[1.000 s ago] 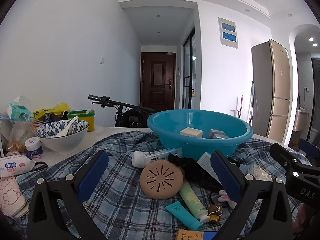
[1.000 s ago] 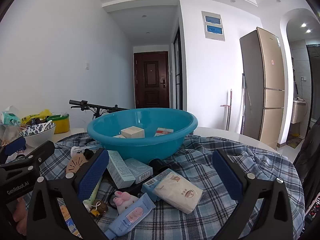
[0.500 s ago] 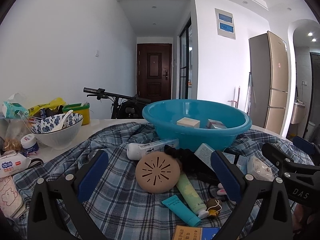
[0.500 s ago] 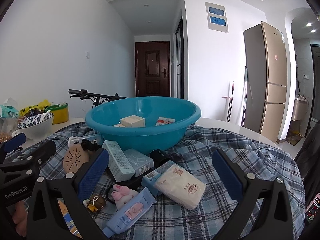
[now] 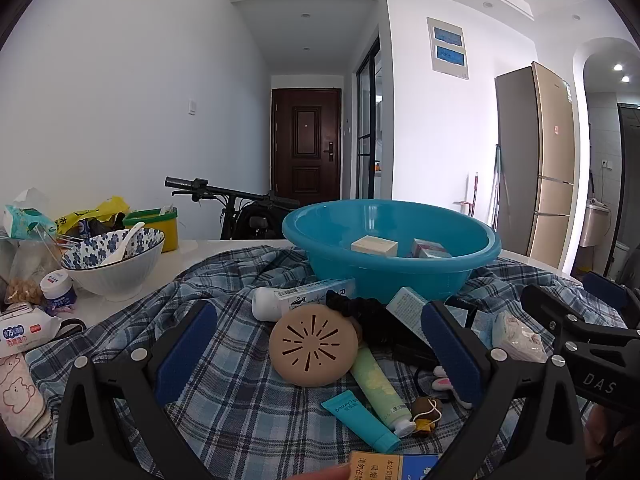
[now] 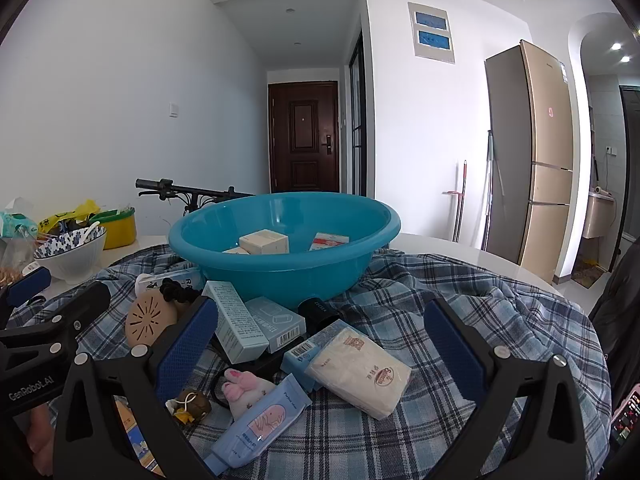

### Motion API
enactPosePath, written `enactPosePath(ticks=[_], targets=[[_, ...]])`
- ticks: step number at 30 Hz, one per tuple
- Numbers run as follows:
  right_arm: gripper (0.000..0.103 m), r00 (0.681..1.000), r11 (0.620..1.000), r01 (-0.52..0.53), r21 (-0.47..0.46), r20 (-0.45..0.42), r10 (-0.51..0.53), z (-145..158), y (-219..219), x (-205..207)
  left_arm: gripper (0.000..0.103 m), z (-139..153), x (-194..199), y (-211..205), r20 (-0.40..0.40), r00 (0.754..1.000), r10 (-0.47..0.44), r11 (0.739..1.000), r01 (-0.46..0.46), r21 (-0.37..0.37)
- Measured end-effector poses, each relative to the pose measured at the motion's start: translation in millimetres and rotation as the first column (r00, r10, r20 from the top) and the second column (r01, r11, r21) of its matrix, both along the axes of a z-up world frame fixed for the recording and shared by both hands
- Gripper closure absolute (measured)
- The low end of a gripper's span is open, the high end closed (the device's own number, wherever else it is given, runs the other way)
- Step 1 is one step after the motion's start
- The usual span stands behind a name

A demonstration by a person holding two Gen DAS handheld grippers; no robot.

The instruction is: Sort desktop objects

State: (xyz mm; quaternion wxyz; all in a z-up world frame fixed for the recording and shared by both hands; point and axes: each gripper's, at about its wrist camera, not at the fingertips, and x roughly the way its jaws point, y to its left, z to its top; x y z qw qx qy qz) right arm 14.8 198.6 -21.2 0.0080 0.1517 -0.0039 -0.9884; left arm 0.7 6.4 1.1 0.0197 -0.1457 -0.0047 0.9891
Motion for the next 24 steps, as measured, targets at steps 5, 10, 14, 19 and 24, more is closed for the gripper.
enactPosePath(ticks=[5,10,14,19,24], targets=[[0.0,1.0,1.0,0.001,0.002,0.003,-0.001,-0.4,0.3,-0.7,0.0,0.0,0.1,0.0,0.0,1.0,0.0,1.0,0.0,0.0],[0.0,1.0,1.0,0.003,-0.003,0.005,-0.003,-0.6,0.6,-1.3,0.0,0.0,0.0,-0.1,0.001,1.0,0.0,1.0,0.0,0.0],[0.0,1.0,1.0,0.003,-0.003,0.005,-0.003,-0.8,0.9,-0.6,0.0,0.0,-0.1,0.0,0.001,1.0,0.001,1.0,-0.001,-0.001],[0.0,1.0,1.0,0.004,-0.003,0.008,-0.004,-0.7,1.1,-0.8,0.0,0.4,0.6,-1.2,0.001,1.0,0.01,1.0,-0.01,-0.001],[0.0,1.0,1.0,0.008,-0.009,0.014,-0.008,-1.8,1.4,-2.4,0.0,0.4,0.6,-1.3,0.001,1.0,0.009,1.0,-0.009,0.0]])
